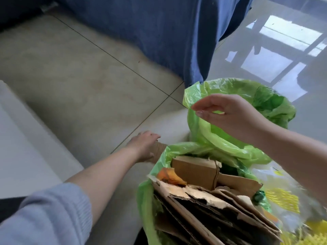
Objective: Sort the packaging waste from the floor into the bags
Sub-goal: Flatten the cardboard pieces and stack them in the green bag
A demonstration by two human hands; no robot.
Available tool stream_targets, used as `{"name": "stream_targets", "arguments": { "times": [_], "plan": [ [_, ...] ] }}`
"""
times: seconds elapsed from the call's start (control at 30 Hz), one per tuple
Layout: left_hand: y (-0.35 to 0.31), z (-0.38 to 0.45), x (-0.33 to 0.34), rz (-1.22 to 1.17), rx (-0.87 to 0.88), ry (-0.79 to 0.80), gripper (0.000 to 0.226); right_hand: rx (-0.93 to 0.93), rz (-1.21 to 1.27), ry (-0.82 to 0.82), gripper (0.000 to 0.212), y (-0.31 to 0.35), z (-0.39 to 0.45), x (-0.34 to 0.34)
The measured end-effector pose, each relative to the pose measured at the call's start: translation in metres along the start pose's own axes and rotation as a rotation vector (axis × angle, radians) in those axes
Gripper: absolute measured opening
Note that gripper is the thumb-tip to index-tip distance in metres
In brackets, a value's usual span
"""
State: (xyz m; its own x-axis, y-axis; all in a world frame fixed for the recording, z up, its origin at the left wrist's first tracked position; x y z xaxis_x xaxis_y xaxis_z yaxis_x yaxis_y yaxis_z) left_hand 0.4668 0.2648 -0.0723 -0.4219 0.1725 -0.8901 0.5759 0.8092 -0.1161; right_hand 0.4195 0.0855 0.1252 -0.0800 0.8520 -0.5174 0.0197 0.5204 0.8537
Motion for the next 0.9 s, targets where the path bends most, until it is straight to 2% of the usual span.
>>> {"name": "stream_targets", "arguments": {
  "times": [0.23, 0.3, 0.37, 0.47, 0.57, 0.63, 0.67, 0.7, 0.77, 0.83, 0.9],
  "plan": [
    [0.002, 0.012, 0.048, 0.162, -0.016, -0.027, 0.062, -0.018, 0.002, 0.012, 0.021, -0.013, 0.009, -0.001],
    [0.007, 0.013, 0.048, 0.086, -0.067, -0.014, 0.054, -0.028, 0.003, 0.010, 0.021, -0.015, 0.007, -0.001],
    [0.015, 0.012, 0.040, -0.107, -0.143, -0.055, 0.036, -0.035, 0.012, -0.003, 0.021, -0.015, 0.002, -0.001],
    [0.019, -0.001, 0.001, -0.311, -0.217, -0.264, 0.017, -0.030, 0.029, -0.025, 0.019, -0.013, -0.010, -0.005],
    [0.022, -0.049, -0.073, -0.561, -0.267, -0.633, 0.014, -0.031, 0.053, -0.069, 0.019, -0.005, -0.032, -0.014],
    [0.011, -0.097, -0.132, -0.745, -0.160, -0.852, 0.016, -0.035, 0.109, -0.132, 0.024, 0.000, -0.050, -0.023],
    [0.001, -0.119, -0.156, -0.820, -0.068, -0.894, 0.020, -0.035, 0.150, -0.169, 0.027, 0.002, -0.060, -0.028],
    [-0.014, -0.139, -0.177, -0.874, 0.043, -0.878, 0.023, -0.033, 0.189, -0.199, 0.029, 0.004, -0.070, -0.032],
    [-0.052, -0.167, -0.204, -0.860, 0.242, -0.742, 0.026, -0.044, 0.257, -0.214, 0.035, 0.015, -0.089, -0.035],
    [-0.085, -0.182, -0.212, -0.654, 0.397, -0.627, 0.023, -0.064, 0.307, -0.155, 0.043, 0.026, -0.105, -0.030],
    [-0.107, -0.186, -0.210, -0.479, 0.485, -0.578, 0.023, -0.053, 0.267, -0.112, 0.046, 0.034, -0.119, -0.024]
  ]
}}
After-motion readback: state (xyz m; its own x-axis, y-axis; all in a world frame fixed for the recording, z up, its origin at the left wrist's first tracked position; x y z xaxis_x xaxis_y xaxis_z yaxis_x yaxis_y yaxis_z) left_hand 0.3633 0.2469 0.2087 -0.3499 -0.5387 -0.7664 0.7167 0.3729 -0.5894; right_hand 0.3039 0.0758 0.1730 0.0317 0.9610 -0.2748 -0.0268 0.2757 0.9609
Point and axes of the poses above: each hand's wrist, its own z-axis towards the middle knuckle, its own x-axis out of the palm, y = z × x, the point moved 7 cm from there along z, towards the middle knuckle, and after that the axes turned 8 degrees about z, right-handed, at the moved point
